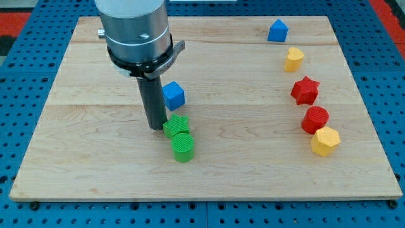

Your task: Keep green star below yellow hexagon

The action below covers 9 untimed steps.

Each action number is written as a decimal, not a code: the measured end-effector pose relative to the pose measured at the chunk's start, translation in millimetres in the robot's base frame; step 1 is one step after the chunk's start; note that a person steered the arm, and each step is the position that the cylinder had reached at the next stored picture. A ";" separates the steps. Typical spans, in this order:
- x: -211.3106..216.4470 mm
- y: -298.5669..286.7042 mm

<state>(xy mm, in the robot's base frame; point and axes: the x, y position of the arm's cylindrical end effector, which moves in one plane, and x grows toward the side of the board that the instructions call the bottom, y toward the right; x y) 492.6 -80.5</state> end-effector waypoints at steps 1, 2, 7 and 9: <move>0.8 39.3; 9.2 94.2; 97.3 181.1; 104.9 202.0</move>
<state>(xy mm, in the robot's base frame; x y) 597.5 121.5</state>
